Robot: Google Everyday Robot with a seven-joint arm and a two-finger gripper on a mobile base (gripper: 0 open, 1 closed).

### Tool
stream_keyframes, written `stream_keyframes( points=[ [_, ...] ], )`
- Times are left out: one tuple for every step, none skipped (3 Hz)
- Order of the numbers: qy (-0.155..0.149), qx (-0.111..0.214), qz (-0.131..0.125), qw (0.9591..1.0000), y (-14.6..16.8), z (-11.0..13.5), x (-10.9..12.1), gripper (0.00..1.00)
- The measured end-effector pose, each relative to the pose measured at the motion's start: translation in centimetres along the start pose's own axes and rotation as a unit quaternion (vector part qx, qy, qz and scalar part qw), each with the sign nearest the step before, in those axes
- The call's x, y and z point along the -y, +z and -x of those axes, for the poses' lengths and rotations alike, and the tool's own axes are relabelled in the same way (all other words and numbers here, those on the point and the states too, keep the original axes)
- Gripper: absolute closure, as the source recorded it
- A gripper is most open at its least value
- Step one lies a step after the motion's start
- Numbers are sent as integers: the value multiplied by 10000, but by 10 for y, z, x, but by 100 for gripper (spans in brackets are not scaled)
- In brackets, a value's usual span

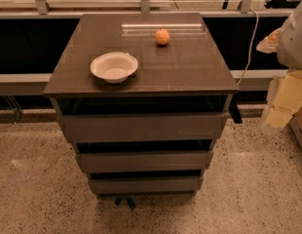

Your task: Open top drawer

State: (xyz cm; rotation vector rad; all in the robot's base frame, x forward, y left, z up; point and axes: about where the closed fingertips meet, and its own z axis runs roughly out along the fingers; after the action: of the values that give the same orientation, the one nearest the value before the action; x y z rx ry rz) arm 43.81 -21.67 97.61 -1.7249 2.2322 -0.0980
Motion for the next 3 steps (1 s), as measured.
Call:
stream_keyframes(
  points=[
    [0, 0, 0, 10000, 0, 0, 0, 0],
    [-273, 107, 87, 9995, 28, 21, 4, 0],
    [-773, 138, -65, 9969, 67, 48, -6, 0]
  ],
)
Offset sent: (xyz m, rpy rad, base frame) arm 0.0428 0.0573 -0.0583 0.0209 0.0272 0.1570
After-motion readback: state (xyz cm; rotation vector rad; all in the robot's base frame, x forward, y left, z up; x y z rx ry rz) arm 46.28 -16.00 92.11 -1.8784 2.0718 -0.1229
